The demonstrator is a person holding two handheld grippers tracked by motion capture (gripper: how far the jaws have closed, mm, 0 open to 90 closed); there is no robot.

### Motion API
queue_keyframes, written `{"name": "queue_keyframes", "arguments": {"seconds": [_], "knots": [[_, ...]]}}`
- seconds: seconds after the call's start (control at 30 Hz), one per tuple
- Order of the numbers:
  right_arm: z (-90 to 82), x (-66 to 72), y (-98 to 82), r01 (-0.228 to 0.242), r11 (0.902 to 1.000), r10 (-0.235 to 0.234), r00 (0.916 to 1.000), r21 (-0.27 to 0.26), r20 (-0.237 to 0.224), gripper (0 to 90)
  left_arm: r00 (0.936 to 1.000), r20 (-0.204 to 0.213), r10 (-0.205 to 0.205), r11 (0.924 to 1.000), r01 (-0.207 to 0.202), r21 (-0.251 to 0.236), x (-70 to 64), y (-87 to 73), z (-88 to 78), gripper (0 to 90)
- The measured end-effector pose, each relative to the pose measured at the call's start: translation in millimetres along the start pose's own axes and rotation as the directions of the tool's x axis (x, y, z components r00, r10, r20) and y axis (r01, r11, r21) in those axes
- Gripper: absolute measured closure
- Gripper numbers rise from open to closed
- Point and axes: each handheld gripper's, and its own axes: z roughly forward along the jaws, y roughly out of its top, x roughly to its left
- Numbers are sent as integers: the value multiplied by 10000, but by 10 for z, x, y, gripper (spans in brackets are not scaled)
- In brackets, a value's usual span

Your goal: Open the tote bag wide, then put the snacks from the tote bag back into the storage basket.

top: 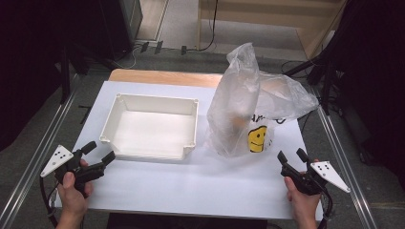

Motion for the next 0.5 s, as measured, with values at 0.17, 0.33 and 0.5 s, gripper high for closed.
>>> {"name": "queue_keyframes", "arguments": {"seconds": [0.17,0.33,0.5], "knots": [[7,88,28,160,9997,-157,9996,162,-231,292,10000,-17,-1,10000,1,-9,-76,43,25,134],[-11,203,164,-66,9999,70,9993,86,-377,306,9997,-9,245,9996,-245,106,-233,129,98,135],[35,287,286,-33,9998,42,9988,198,-485,313,9983,549,196,9998,-199,44,-358,172,144,135]]}}
